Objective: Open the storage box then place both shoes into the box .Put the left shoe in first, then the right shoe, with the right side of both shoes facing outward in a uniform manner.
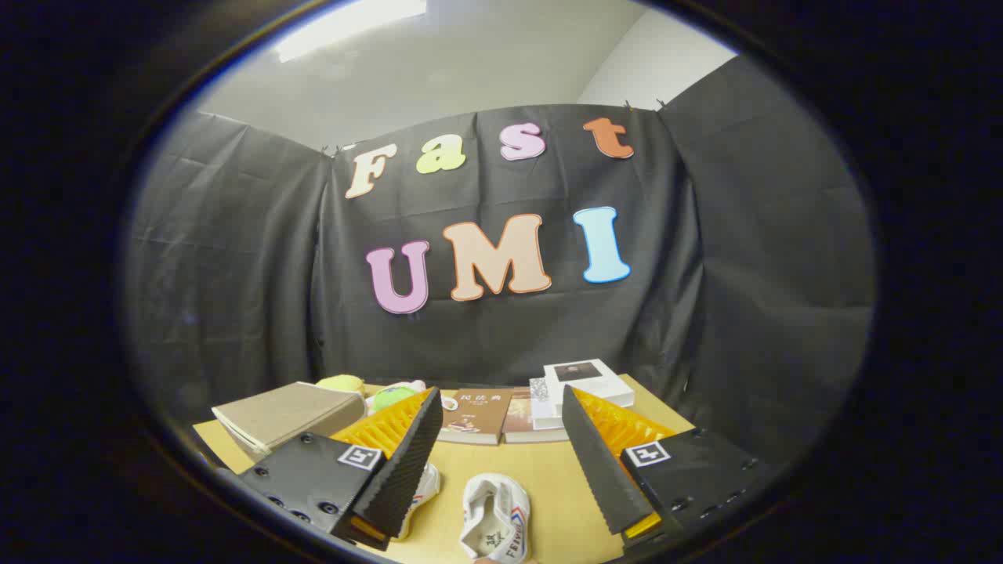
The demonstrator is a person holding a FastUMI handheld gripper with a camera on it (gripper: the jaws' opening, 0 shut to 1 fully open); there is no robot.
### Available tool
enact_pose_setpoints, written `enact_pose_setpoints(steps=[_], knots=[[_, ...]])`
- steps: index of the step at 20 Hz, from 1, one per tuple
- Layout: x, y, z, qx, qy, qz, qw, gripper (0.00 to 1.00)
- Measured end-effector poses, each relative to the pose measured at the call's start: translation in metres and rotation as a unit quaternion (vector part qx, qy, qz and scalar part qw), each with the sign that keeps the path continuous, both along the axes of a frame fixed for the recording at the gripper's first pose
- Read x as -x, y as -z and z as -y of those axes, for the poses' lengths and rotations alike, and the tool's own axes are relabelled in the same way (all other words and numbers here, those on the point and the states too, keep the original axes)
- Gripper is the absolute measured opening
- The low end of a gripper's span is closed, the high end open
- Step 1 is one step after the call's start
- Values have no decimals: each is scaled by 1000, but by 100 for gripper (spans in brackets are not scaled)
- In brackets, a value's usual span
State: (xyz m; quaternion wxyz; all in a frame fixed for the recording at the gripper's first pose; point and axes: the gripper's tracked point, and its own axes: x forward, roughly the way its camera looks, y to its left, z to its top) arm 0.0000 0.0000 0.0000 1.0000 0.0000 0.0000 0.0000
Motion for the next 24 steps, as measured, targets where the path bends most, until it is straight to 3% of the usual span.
enact_pose_setpoints(steps=[10, 24], knots=[[-11, 24, -30, -25, -31, -18, 999, 97], [-13, 22, -24, -126, -30, 1, 992, 97]])
